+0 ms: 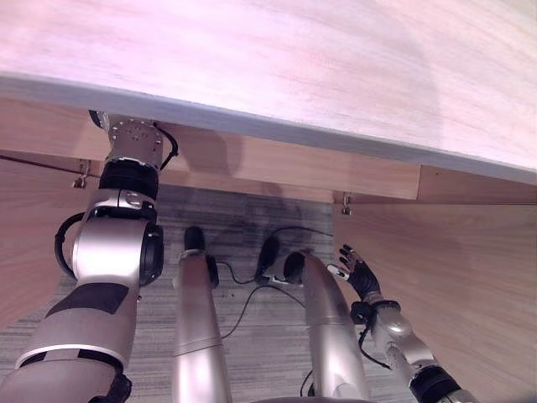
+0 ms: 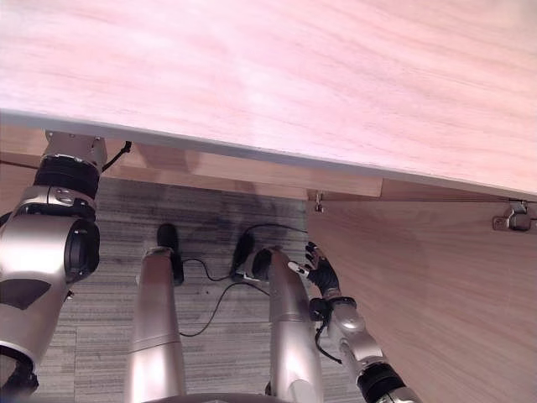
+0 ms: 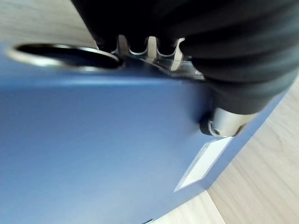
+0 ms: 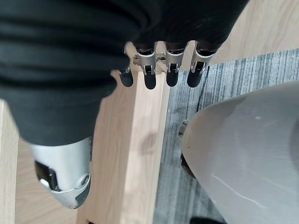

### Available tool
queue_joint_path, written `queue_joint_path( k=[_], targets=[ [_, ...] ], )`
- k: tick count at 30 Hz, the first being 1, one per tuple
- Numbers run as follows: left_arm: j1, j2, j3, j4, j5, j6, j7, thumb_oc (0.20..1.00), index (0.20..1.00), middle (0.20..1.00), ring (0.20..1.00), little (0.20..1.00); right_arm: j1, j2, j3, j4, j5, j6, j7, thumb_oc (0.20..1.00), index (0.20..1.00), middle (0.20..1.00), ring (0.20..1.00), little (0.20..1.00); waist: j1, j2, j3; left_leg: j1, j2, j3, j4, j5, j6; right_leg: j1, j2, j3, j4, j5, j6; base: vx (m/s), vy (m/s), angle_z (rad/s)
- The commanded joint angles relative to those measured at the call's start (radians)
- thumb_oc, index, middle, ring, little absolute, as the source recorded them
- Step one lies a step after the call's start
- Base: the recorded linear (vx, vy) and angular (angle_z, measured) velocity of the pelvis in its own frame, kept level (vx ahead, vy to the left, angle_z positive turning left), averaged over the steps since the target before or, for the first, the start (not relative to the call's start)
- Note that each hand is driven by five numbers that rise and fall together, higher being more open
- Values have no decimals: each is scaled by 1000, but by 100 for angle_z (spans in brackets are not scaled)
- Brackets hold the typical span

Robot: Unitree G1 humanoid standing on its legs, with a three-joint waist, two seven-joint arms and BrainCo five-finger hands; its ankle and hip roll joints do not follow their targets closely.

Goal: Put the empty folder in the office cabinet

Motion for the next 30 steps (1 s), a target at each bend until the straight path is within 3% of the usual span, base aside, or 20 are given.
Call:
queue_joint_path(
  k=[1,30],
  targets=[
    [-135,167,-29,-3,90,-29,-62,200,200,200,200,200,25,-50,-17,-74,21,-44,-2,1000,1000,1000,1000,1000,-47,37,-32,36,4,31,115,-222,64,41,51,114,-45,-21,106,0,0,0],
    [-100,172,35,101,94,42,-69,200,200,200,200,200,42,-63,-37,-97,30,-48,15,1000,1000,1000,1000,1000,-65,43,-87,23,-11,31,86,-221,72,24,67,119,-77,-13,98,-1,4,0]
  ],
)
